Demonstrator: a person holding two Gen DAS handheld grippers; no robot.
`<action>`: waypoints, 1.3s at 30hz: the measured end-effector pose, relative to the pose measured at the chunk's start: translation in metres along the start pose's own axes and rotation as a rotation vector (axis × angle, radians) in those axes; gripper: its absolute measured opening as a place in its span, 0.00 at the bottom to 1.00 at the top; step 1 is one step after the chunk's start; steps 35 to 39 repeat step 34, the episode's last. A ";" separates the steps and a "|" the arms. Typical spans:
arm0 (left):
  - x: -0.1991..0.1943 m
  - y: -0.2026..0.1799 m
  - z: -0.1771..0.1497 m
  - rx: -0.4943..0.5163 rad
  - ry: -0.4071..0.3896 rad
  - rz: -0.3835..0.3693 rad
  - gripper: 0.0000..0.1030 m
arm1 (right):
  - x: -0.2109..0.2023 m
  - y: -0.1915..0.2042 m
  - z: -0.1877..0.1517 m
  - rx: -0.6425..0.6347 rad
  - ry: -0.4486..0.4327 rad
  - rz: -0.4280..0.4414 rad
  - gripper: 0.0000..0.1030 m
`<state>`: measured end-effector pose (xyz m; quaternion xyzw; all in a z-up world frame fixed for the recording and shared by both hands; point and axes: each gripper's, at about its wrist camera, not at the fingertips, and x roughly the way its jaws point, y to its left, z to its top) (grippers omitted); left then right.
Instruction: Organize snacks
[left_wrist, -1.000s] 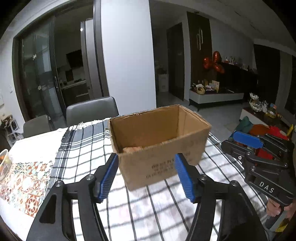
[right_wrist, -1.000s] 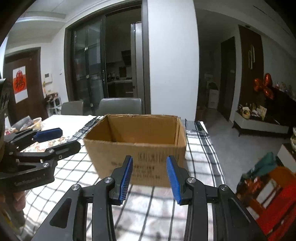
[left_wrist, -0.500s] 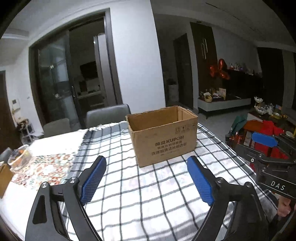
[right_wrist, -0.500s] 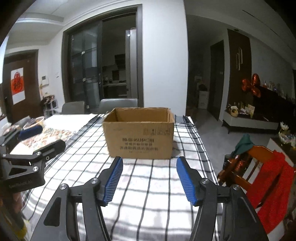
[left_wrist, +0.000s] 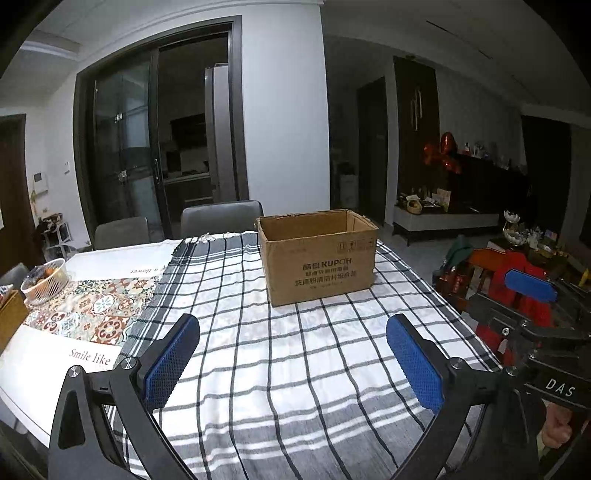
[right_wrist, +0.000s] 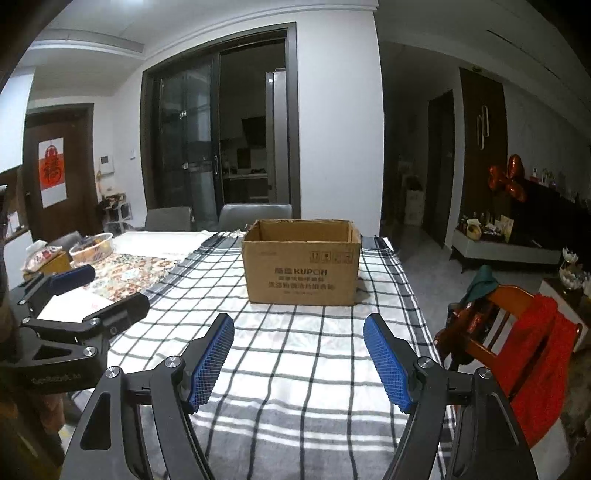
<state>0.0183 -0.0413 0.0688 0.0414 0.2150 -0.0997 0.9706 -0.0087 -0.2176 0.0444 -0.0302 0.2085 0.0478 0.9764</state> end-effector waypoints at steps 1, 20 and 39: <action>-0.003 -0.001 0.000 0.000 -0.003 -0.001 1.00 | -0.002 0.000 -0.001 0.004 -0.004 0.001 0.71; -0.018 -0.003 -0.009 0.003 -0.048 -0.009 1.00 | -0.012 -0.006 -0.012 0.041 -0.004 -0.019 0.71; -0.008 -0.005 -0.008 0.003 -0.023 -0.010 1.00 | -0.005 -0.010 -0.017 0.050 0.021 -0.025 0.71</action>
